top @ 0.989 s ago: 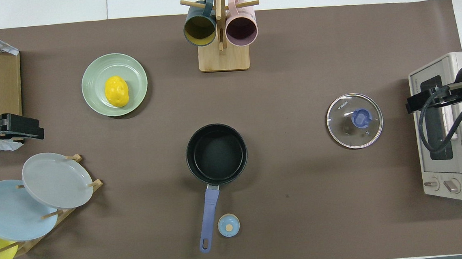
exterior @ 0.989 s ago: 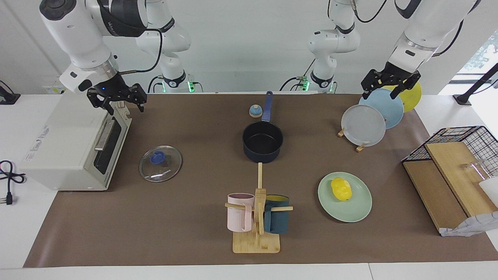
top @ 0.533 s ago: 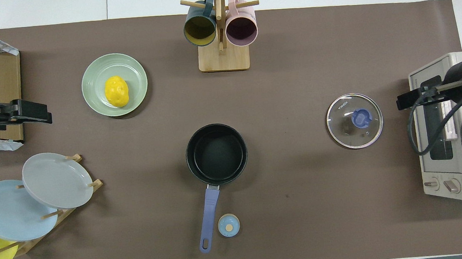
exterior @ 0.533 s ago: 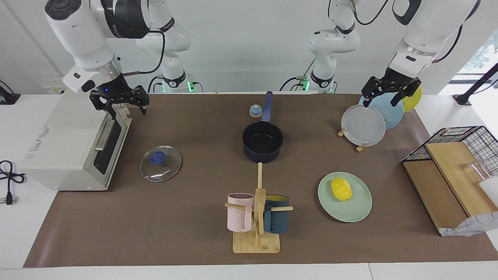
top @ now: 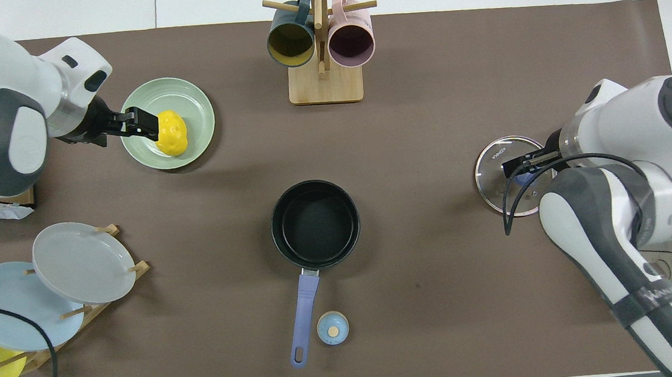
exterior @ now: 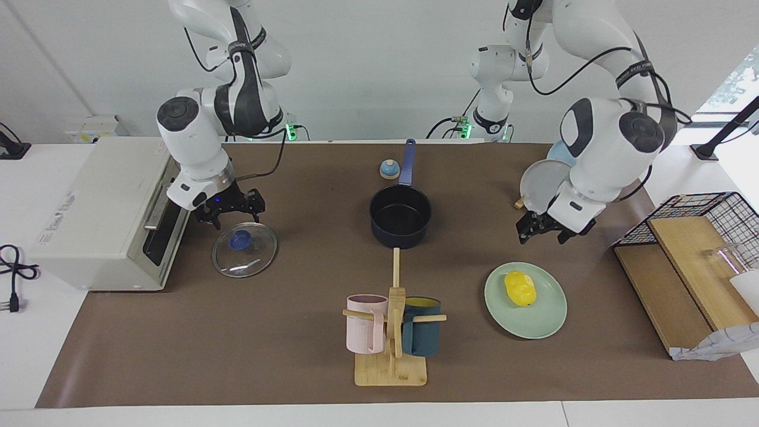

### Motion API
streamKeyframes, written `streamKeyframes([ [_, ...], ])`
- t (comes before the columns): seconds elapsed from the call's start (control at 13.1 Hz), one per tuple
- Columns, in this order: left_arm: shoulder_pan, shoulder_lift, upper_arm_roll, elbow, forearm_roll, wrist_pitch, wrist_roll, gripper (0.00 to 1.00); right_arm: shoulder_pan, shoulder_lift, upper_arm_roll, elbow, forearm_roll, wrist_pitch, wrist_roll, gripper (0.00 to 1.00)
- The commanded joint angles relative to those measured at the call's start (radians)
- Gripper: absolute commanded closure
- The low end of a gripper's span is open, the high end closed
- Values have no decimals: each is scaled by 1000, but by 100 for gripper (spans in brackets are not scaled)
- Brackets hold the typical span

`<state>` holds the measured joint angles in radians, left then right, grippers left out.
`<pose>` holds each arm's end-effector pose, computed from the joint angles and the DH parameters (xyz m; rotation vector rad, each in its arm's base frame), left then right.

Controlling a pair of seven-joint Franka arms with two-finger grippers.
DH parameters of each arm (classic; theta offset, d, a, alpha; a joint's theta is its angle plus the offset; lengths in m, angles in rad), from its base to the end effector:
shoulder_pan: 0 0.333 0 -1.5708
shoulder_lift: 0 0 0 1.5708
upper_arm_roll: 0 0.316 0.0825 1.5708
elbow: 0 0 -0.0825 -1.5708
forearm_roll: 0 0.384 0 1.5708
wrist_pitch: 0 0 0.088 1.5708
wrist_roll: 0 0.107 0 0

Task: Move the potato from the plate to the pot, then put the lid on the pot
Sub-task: 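Reach the left gripper to the potato while the right gripper reaches the lid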

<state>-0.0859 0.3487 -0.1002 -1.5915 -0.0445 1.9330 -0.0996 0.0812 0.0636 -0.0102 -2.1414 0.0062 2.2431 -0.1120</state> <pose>0.6499 -0.1179 0.4336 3.0657 -0.0992 -0.0251 0.5512 0.0394 0.3785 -3.1249 -0.2808 -0.0599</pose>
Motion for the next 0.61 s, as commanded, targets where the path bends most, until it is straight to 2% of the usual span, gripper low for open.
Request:
streamKeyframes([
  [0.0,-38,114,10,57,26,52,-14,0,-9,27,-2,-52,12,113,-61,0],
  [0.15,-46,153,14,74,81,69,-14,0,-15,42,-2,-51,11,127,-80,0],
  [0.53,-43,203,19,68,92,144,-26,0,-37,59,-2,-60,11,127,-78,0],
])
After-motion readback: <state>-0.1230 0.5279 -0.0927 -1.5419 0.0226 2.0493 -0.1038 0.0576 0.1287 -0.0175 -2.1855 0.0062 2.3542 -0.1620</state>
